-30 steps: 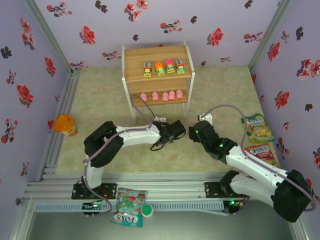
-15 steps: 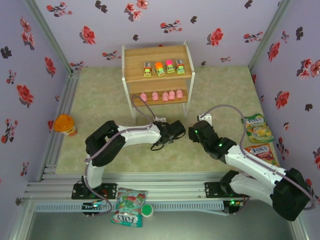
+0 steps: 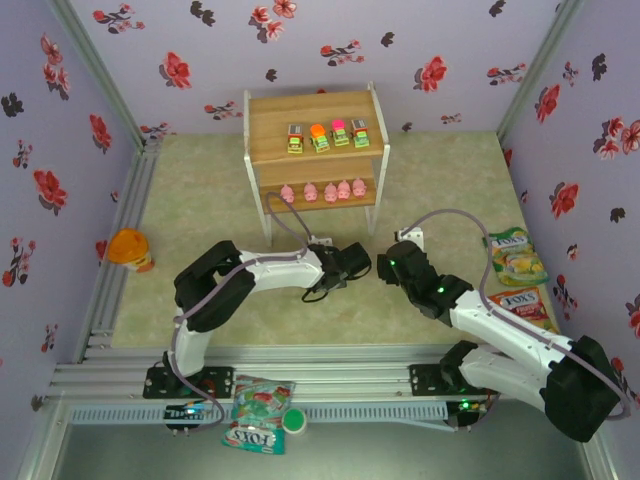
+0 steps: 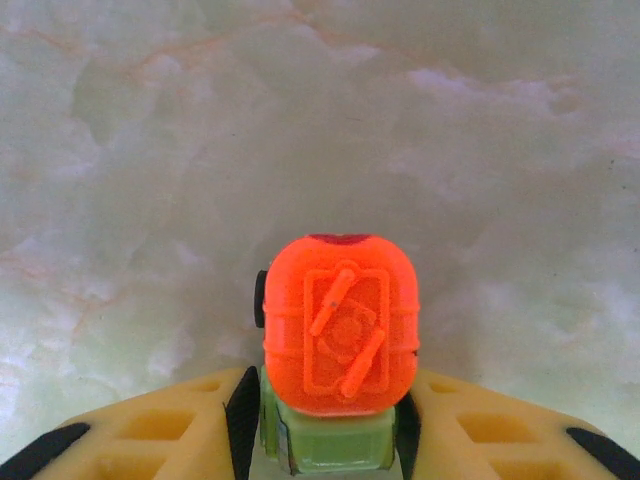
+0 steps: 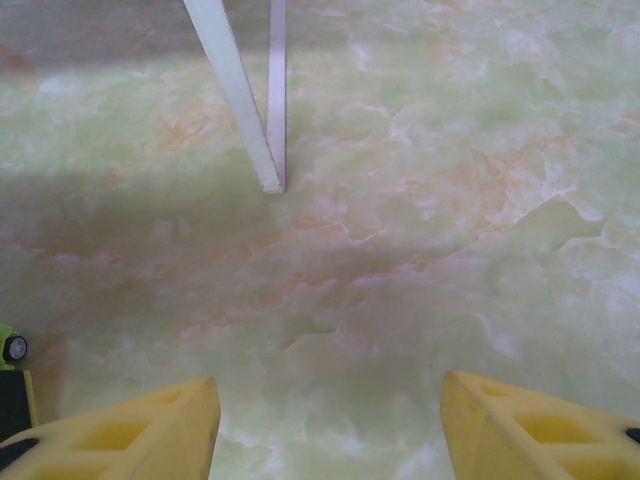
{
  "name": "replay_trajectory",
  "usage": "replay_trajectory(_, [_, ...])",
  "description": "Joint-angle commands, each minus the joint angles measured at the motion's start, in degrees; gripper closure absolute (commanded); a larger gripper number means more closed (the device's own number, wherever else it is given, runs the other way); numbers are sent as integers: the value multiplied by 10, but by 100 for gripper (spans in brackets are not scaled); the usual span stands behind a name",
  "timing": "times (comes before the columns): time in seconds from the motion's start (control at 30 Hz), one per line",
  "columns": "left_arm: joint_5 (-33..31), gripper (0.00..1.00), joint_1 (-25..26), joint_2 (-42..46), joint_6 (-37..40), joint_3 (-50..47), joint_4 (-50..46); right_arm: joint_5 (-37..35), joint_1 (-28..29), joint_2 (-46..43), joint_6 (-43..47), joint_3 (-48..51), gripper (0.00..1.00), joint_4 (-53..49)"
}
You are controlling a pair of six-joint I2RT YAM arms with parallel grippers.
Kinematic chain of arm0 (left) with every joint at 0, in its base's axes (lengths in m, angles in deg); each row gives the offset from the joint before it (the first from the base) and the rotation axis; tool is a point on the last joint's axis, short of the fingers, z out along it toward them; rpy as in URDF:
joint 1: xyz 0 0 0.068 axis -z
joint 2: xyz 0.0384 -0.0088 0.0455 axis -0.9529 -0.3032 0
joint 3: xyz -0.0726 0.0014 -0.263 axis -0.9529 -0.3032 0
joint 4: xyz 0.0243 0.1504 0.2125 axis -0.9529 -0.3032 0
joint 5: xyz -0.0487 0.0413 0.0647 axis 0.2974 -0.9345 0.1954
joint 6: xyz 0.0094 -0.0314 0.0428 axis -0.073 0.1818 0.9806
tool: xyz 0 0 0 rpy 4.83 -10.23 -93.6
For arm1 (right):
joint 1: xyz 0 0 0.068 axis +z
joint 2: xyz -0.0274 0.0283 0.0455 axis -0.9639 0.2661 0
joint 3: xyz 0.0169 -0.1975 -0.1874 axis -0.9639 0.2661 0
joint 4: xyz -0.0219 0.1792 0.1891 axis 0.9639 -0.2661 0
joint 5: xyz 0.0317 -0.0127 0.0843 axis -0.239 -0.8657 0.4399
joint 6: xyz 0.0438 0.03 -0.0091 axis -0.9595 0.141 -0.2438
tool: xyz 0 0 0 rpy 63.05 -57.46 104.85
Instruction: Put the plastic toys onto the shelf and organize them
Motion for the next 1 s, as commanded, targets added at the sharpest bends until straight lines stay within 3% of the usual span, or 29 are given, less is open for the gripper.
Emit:
replay_trajectory(0.0, [-2,57,-4,-12,3,-4,-4,0,-4,2,-9,4,39,1])
replay_trajectory(0.33, [-17,58,-4,-17,13,2,-9,1,-4,4,-8,4,39,3])
replay_trajectory(0.97, [-40,69,1,21,32,4,-29,6,-5,8,-7,5,39,8])
